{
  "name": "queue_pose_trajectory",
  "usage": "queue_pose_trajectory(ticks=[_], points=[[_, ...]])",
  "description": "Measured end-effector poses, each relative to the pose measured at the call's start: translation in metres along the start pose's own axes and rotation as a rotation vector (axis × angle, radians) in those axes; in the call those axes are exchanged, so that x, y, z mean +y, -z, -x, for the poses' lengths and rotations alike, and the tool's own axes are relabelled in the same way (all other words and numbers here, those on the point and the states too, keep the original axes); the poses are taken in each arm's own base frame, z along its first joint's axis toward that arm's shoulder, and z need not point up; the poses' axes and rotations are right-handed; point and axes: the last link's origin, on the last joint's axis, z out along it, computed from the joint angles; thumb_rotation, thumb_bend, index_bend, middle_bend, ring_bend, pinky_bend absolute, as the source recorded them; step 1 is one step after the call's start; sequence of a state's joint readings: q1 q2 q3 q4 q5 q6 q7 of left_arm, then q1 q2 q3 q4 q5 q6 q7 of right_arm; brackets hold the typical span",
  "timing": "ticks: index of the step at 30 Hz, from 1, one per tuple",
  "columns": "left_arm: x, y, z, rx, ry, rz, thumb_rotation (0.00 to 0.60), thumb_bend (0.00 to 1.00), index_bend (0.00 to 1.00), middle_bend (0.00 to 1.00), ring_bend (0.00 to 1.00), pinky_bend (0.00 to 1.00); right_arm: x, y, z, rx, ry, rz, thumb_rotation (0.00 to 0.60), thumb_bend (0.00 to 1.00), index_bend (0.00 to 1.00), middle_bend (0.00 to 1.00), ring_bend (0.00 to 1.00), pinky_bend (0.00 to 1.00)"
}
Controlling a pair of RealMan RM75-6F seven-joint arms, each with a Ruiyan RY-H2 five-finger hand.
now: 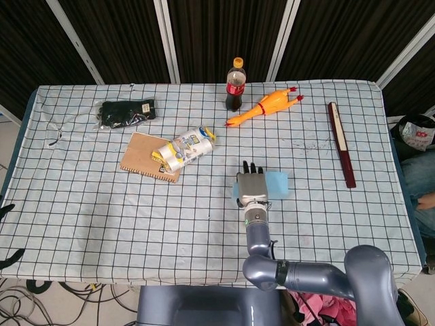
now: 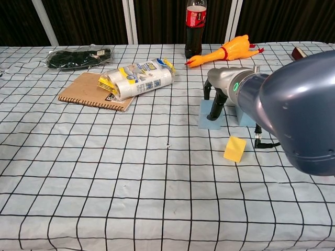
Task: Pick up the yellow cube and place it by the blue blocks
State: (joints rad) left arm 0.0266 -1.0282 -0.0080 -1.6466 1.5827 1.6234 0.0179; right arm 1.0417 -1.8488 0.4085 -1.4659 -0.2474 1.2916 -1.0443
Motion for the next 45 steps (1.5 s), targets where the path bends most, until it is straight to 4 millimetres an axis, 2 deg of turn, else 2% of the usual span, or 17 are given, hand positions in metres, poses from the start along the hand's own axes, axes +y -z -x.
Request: queue_pose_trajectory(ticks=[10, 17, 26, 45], points=[[0.000, 0.000, 0.000, 0.001, 0.001, -0.002, 0.600, 0.04, 0.17, 0.06, 0.00, 0.00, 0.004, -0.003, -0.015, 0.019, -0.007, -0.046, 0.600, 0.30, 0.43, 0.00, 0.00, 0.09], [0.000, 0.000, 0.000, 0.004, -0.003, -0.007, 0.600, 0.04, 0.17, 0.06, 0.00, 0.00, 0.017, -0.012, -0.028, 0.014, 0.037, -0.063, 0.600, 0.30, 0.43, 0.00, 0.00, 0.09], [0.000, 0.000, -0.001, 0.012, -0.007, -0.013, 0.600, 0.04, 0.17, 0.06, 0.00, 0.00, 0.034, -0.020, -0.031, -0.011, 0.088, -0.044, 0.600, 0.30, 0.43, 0.00, 0.00, 0.09], [-0.001, 0.000, -0.001, 0.018, -0.016, -0.023, 0.600, 0.04, 0.17, 0.06, 0.00, 0.00, 0.048, -0.024, -0.026, -0.030, 0.068, -0.044, 0.600, 0.30, 0.43, 0.00, 0.00, 0.09]])
